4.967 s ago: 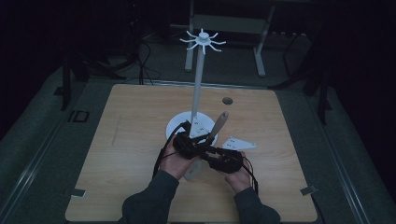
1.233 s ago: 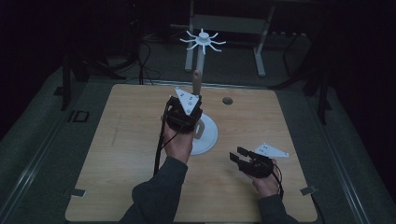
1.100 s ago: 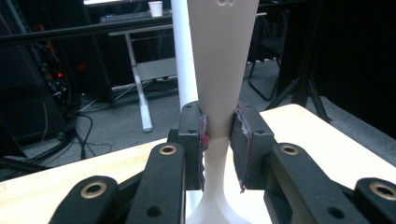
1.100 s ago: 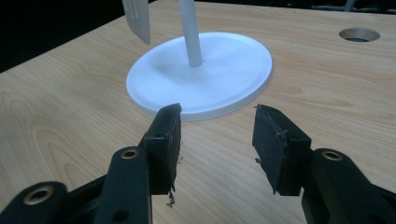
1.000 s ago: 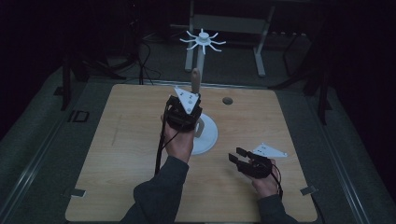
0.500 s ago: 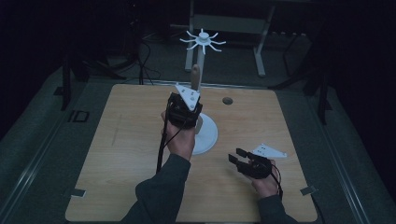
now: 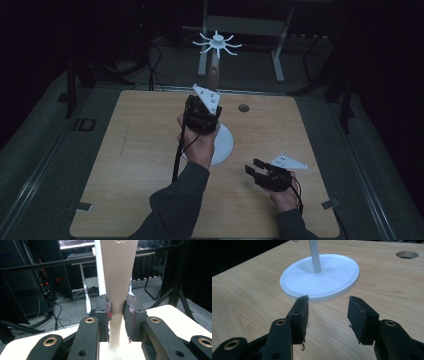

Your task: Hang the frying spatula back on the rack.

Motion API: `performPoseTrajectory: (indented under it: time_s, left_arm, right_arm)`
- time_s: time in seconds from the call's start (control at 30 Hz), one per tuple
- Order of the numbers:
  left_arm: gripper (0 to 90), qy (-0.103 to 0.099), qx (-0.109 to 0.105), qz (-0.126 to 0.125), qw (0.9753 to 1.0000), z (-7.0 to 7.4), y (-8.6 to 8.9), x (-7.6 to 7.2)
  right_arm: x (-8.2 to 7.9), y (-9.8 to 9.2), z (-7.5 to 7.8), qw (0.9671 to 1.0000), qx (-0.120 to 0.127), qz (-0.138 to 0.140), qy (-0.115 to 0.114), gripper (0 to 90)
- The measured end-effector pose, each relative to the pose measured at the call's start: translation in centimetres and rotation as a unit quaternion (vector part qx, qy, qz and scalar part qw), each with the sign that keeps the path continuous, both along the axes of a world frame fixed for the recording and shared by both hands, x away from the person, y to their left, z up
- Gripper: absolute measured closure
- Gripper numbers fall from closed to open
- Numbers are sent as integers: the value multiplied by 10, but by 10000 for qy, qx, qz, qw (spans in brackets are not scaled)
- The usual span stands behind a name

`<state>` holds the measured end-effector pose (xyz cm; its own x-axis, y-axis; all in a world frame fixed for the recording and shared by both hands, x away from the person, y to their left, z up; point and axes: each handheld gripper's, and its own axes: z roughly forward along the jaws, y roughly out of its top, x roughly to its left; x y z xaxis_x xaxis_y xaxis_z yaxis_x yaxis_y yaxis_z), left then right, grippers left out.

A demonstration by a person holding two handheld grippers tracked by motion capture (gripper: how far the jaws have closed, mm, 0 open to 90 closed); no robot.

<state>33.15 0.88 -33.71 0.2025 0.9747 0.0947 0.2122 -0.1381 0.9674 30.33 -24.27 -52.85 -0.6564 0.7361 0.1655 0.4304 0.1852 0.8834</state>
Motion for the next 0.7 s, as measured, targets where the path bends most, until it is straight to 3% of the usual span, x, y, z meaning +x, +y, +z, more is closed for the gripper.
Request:
performPoseTrajectory:
  time_s: [0.7]
  left_arm:
    - [750, -83, 137, 140, 9998, 9, -9, 2]
  right_arm:
    - [0, 2, -3, 10000, -19, 30, 48, 508]
